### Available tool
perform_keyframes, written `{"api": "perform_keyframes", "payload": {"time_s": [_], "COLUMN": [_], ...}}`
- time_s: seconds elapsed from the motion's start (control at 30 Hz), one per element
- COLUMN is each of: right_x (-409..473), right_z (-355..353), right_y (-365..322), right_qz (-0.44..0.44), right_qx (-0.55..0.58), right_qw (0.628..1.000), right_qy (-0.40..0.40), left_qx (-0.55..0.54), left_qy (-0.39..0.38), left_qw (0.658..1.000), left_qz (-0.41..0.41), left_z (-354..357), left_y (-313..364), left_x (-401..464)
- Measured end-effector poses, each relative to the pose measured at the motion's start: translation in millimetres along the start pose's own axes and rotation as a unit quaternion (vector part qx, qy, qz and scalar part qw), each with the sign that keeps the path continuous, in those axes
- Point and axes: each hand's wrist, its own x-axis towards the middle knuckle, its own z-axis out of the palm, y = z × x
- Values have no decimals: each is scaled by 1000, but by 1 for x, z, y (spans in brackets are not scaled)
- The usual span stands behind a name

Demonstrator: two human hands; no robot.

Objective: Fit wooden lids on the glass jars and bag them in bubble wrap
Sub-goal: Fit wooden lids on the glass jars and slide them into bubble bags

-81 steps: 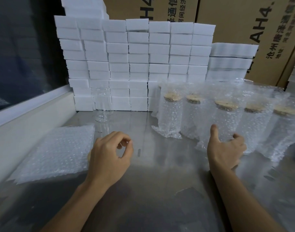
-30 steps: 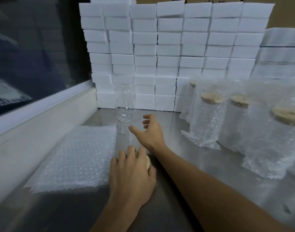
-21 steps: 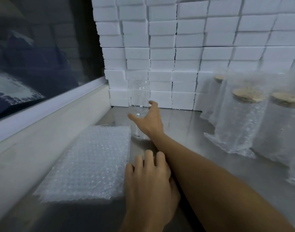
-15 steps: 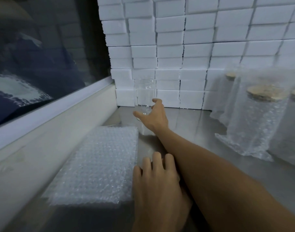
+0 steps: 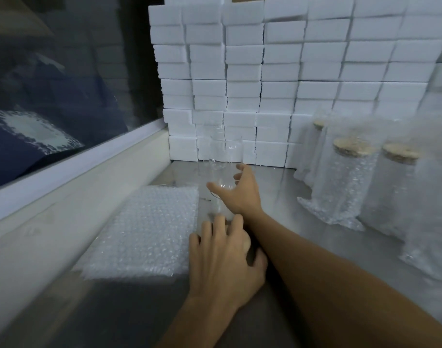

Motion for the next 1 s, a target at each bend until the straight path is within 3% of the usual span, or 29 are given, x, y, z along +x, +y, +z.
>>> {"api": "perform_keyframes", "payload": {"time_s": [0.5, 0.67, 0.83, 0.93, 1.0], "right_x": [-125, -160, -178, -179, -177], "right_z": [-98, -121, -132, -132, -132], "right_y": [-4, -9, -25, -29, -26], "right_qz": [14, 32, -6, -21, -19], "right_qx": [-57, 3, 121, 89, 81], "right_qw": [998, 999, 991, 991, 993], "right_qy": [-7, 31, -55, -98, -81], "left_qx": [-63, -125, -149, -173, -193], "left_qy": [13, 90, 123, 104, 111], "left_qw": [998, 982, 965, 961, 953], "left_qz": [30, 108, 180, 187, 203], "left_z": [-16, -22, -23, -22, -21], "left_y": [-7, 6, 19, 25, 27], "left_x": [-11, -14, -19, -21, -22]}}
